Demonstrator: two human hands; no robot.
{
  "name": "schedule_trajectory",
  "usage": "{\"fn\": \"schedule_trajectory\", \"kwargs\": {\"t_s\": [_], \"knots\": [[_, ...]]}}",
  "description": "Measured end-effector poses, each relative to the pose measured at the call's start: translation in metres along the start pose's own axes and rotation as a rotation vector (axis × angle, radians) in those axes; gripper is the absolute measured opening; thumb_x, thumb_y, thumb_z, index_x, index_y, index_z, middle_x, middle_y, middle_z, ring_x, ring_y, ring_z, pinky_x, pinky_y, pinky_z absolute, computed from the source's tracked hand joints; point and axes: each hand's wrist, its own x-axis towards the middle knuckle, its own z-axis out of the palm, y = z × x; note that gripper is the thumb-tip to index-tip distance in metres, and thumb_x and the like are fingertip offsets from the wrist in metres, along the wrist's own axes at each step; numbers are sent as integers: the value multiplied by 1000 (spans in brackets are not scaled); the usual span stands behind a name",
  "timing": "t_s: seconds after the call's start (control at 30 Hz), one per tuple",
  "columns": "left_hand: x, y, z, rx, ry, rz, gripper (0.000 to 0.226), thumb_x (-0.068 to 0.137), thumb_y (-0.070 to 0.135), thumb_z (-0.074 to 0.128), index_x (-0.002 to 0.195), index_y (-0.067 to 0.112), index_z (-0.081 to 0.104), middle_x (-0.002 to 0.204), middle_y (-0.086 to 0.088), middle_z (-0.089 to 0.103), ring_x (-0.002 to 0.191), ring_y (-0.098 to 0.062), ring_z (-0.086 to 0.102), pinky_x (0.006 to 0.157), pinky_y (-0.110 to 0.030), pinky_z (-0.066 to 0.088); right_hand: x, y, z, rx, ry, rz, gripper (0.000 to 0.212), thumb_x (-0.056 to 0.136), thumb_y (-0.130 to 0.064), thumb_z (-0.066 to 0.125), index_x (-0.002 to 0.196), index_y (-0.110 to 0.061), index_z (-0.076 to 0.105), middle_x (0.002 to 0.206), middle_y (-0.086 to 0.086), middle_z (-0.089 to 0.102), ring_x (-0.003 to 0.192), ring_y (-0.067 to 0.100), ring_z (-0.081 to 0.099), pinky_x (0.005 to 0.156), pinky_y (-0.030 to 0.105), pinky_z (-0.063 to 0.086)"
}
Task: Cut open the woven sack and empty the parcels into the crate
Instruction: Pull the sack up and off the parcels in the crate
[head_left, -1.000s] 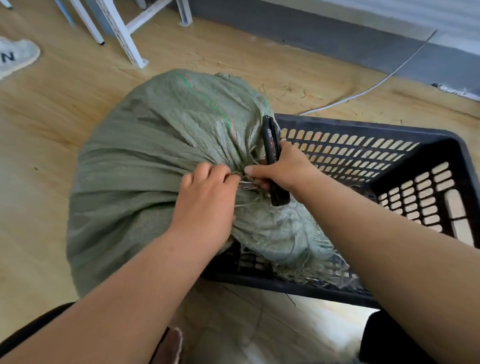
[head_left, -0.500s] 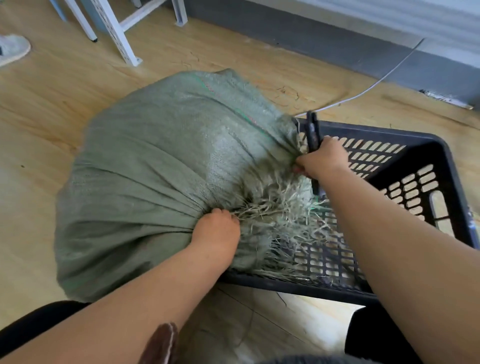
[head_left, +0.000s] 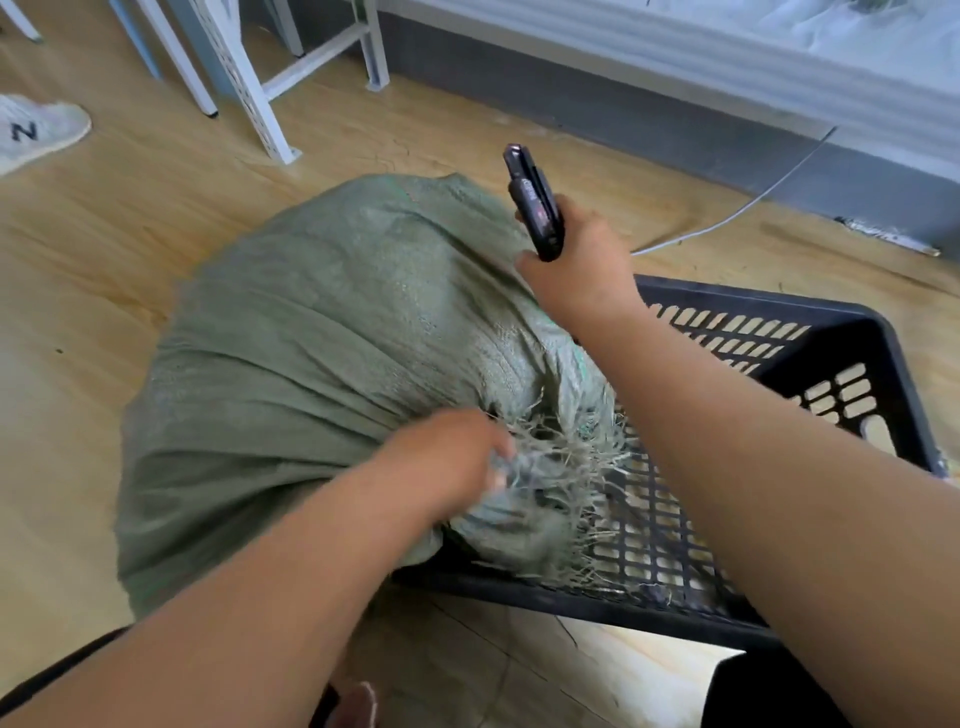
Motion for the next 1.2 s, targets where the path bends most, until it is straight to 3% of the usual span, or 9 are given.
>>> {"fn": "schedule_trajectory", "kwargs": {"t_s": [0.17,0.3,0.43,0.53,0.6,0.7,0.8,0.93,1.2], "knots": [[-9,-49,-66,-241,799,-233,25,90,29,61,116,31,61,124,0,55,112,-25,55,87,-40,49,35,-31,17,4,-202,61,51,86,-24,63,134,-23,47,112,10,66,95,29,63,78,29,47],[1,-73,-60,-316,530,-348,65,89,33,64,147,22,34,147,-6,40,133,-28,40,106,-39,37,54,-44,34,285,-365,251,57,90,-24,65,140,-24,37,97,9,66,74,25,70,73,41,60],[7,-79,-56,-303,392,-277,57,94,32,57,147,22,36,142,-2,50,129,-24,48,105,-34,39,53,-54,41,217,-436,351,38,85,-36,70,112,-15,53,97,10,63,78,27,62,64,33,51],[10,-103,-65,-538,555,-293,24,95,21,54,116,27,64,124,-1,65,112,-23,61,99,-36,47,39,-58,40,304,-404,331,13,86,-14,66,90,-14,53,73,8,52,57,18,49,44,20,40],[10,-116,-76,-673,804,-367,21,96,14,50,106,29,60,120,2,65,107,-22,63,92,-31,47,24,-48,37,388,-351,321,10,84,-3,61,85,-9,53,61,8,48,47,18,44,37,16,37],[14,-122,-100,-325,943,-418,55,91,-1,49,137,29,42,141,0,44,126,-24,45,88,-32,39,0,-25,31,411,-307,300,15,83,-1,63,77,-11,54,58,7,48,48,19,45,45,21,39],[31,-134,-125,-72,710,-393,79,87,-5,53,150,32,23,155,-1,26,140,-30,27,107,-40,34,-13,-12,26,377,-309,255,29,85,2,63,69,-17,48,57,4,44,46,13,41,38,15,34],[55,-153,-133,38,535,-445,38,95,15,51,131,28,55,133,-9,56,120,-33,52,98,-38,44,-20,-6,19,368,-352,195,19,85,3,64,82,-10,51,66,8,45,53,16,43,43,16,36],[37,-88,-189,-486,1225,-255,21,97,12,47,109,16,64,110,2,66,98,-12,60,79,-19,43,-23,-9,27,455,-400,250,24,83,2,66,75,-17,53,75,8,56,75,21,57,81,38,53]]}}
